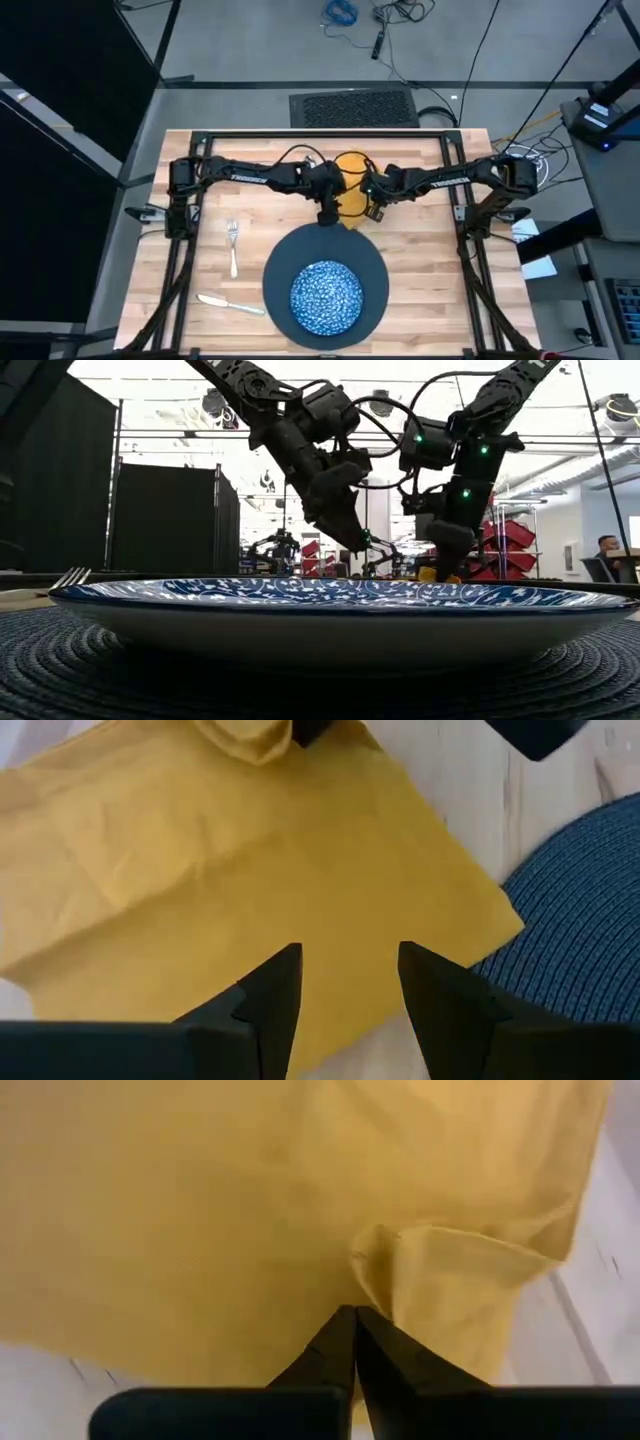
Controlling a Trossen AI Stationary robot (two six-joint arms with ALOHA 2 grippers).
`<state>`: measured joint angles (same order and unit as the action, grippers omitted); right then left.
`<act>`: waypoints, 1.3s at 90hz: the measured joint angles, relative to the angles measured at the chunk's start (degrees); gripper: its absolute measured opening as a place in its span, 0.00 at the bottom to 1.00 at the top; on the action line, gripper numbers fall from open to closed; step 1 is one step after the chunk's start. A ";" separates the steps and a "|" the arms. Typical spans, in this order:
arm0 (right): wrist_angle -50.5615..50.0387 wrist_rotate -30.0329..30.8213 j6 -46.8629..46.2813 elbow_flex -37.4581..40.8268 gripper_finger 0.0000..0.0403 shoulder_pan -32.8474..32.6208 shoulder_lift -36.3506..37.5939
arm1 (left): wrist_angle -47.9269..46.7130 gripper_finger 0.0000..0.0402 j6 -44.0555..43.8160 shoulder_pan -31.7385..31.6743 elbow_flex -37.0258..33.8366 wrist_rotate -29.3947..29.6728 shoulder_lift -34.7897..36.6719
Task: Set table place
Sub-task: Fold the yellow table napkin
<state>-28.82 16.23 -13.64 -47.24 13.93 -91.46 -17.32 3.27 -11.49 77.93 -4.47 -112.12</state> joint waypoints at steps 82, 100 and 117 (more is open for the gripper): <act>-7.36 -4.47 2.13 -2.97 0.00 -4.68 14.14 | -2.13 0.38 2.15 0.19 -0.02 -1.20 0.00; -0.82 -13.74 7.69 -2.97 0.07 -7.82 14.89 | -12.07 0.38 7.84 0.45 -0.02 3.09 0.00; 7.56 -13.15 11.22 -2.97 0.25 -11.81 11.29 | -17.12 0.38 16.39 2.01 -0.02 12.59 0.11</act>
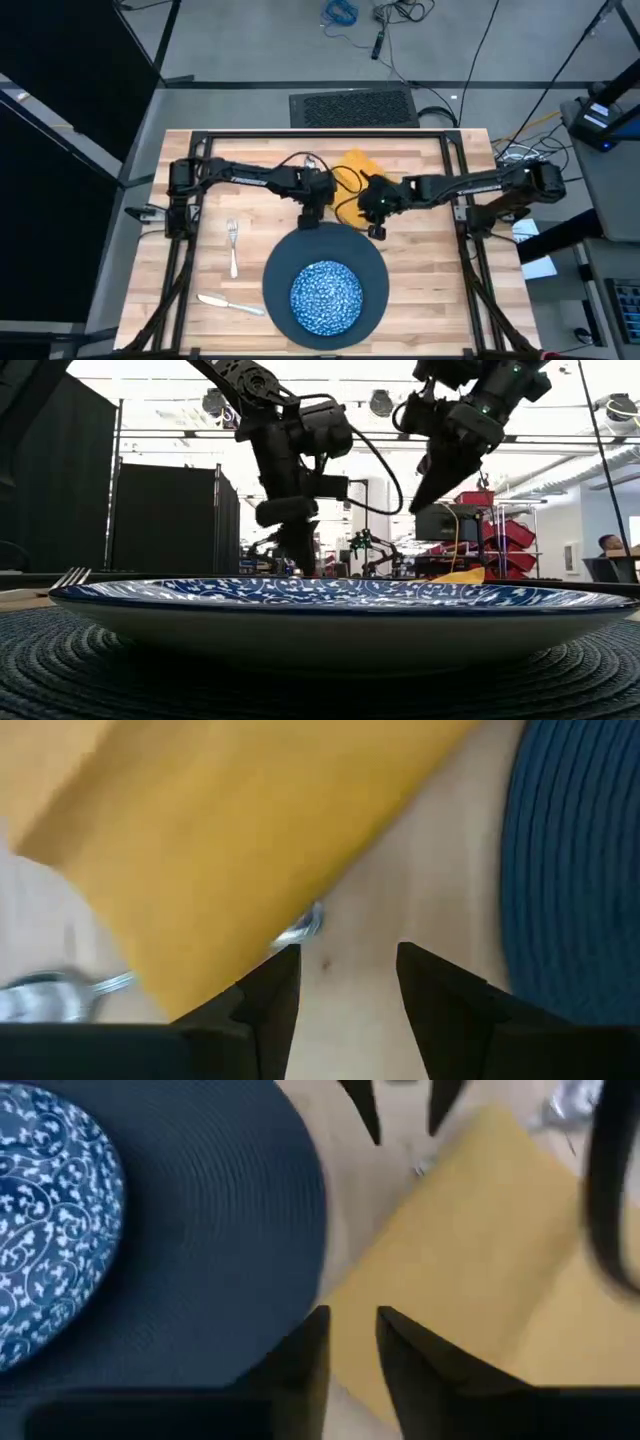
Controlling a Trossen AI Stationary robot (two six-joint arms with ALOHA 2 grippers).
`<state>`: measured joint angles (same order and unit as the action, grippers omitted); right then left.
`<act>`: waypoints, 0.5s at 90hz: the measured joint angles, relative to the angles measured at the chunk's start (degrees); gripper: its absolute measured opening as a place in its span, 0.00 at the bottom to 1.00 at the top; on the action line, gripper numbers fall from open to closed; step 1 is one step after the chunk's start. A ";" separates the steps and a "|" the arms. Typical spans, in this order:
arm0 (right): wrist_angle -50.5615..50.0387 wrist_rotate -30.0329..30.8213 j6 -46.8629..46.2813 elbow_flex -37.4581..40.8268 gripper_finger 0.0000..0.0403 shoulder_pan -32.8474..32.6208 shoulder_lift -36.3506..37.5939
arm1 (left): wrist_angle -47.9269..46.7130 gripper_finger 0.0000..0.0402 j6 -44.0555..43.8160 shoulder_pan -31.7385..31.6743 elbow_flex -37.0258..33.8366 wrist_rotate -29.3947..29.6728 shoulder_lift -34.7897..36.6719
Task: Set table place
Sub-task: Fold the yellow table napkin
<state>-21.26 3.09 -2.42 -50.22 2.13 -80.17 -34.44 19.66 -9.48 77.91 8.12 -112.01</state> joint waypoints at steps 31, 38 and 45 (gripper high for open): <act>2.29 1.62 -3.78 0.00 0.51 0.18 -10.14 | 1.54 0.38 9.15 0.07 0.00 12.14 0.02; 3.30 1.69 -4.12 0.00 0.51 0.18 -11.18 | 1.49 0.38 9.69 -0.65 0.04 12.14 -0.45; 3.50 1.69 -4.41 0.00 0.50 0.18 -11.95 | 0.23 0.38 9.80 -1.20 0.01 12.04 -0.76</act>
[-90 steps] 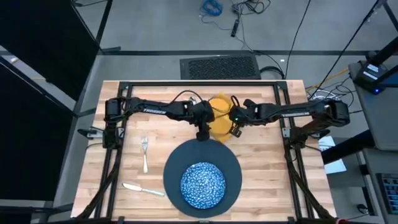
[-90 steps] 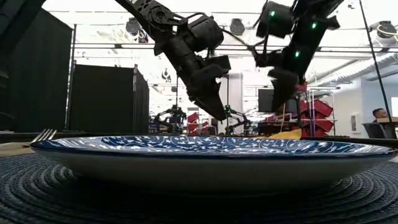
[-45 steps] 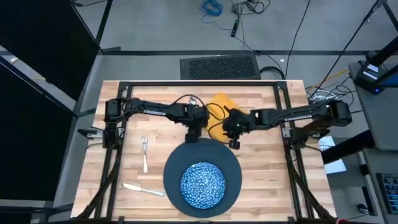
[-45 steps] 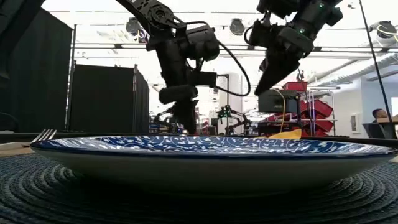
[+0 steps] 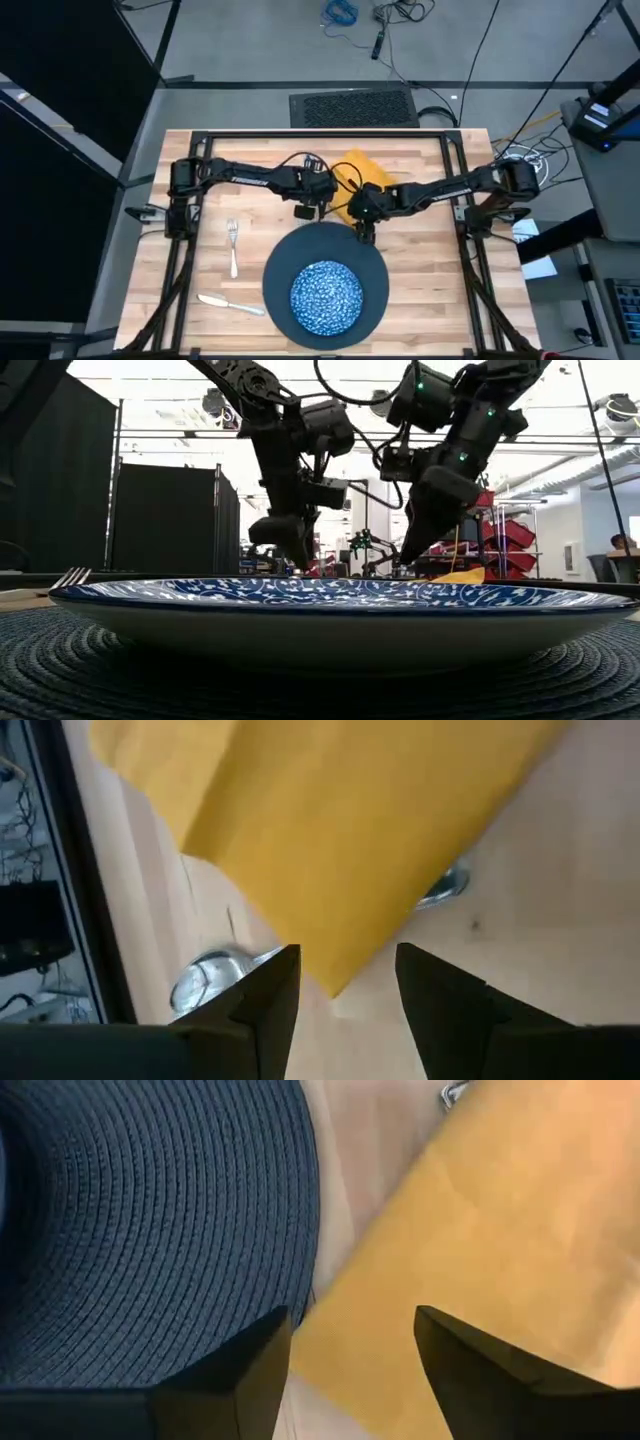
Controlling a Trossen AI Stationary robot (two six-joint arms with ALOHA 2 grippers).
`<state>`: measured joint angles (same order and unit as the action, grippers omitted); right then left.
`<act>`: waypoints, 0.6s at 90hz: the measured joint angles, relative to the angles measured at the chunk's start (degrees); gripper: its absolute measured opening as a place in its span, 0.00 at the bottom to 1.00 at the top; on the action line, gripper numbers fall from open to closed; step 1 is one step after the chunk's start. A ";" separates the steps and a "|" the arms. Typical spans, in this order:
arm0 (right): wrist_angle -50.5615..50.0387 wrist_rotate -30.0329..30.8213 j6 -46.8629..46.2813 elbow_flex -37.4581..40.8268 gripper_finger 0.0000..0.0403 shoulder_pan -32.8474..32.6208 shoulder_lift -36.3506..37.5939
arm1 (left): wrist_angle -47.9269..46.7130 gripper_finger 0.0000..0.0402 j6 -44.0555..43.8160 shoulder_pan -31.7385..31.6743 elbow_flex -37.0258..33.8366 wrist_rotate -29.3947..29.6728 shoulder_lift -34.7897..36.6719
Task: Set table place
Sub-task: Fold the yellow table napkin
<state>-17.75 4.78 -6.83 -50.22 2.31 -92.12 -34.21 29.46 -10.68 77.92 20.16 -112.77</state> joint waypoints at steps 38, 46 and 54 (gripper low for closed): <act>0.46 -0.13 -2.26 0.00 0.50 0.00 -3.98 | 0.54 0.38 0.48 -2.74 0.01 -5.97 -0.50; 0.25 -0.20 -2.80 0.00 0.50 -0.02 -4.43 | 0.47 0.38 0.98 -3.28 0.01 -8.19 -0.50; 0.66 -0.20 -3.02 0.00 0.50 -0.02 -4.41 | 0.95 0.38 1.18 -3.82 0.03 -9.33 -1.12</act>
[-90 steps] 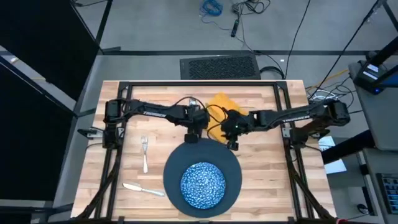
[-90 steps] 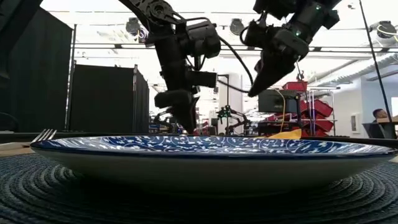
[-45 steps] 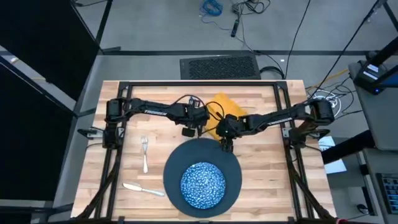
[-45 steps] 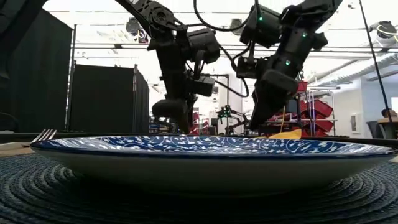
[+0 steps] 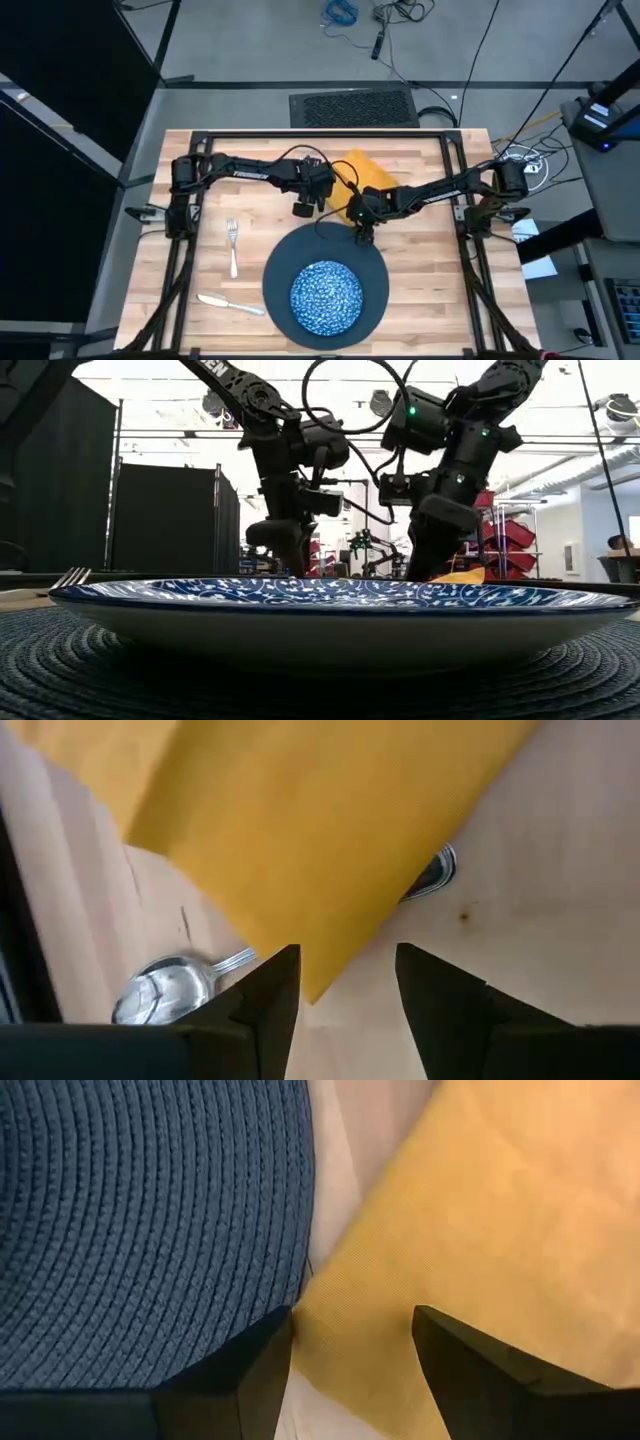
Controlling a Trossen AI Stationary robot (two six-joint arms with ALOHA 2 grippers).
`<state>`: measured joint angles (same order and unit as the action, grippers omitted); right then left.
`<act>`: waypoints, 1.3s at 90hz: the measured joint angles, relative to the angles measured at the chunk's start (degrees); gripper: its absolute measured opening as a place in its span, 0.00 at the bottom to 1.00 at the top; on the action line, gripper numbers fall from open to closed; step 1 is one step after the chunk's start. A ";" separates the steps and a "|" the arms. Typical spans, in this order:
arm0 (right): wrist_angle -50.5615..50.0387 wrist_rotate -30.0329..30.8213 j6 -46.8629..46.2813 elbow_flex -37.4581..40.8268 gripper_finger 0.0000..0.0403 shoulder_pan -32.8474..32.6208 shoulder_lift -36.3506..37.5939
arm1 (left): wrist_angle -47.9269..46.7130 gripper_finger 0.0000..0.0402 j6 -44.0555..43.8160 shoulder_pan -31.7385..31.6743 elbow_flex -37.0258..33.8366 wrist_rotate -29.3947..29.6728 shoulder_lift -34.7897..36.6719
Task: Set table place
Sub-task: Fold the yellow table napkin
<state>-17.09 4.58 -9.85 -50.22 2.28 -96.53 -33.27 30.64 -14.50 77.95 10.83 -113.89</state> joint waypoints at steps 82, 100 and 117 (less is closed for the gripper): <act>-2.42 -0.15 0.00 0.02 0.04 -0.13 0.07 | 1.53 0.16 -0.25 -1.27 0.00 0.91 -3.98; -2.59 0.04 0.04 0.02 0.01 -0.13 0.07 | 2.15 0.02 -2.15 -0.75 -0.04 2.51 -3.68; -3.01 0.22 0.28 0.02 0.01 -0.13 0.52 | 2.81 0.00 -3.25 0.07 -0.17 7.16 -1.36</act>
<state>-20.10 4.80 -9.57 -50.19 2.15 -96.01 -30.46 27.39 -14.43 77.79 17.99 -115.25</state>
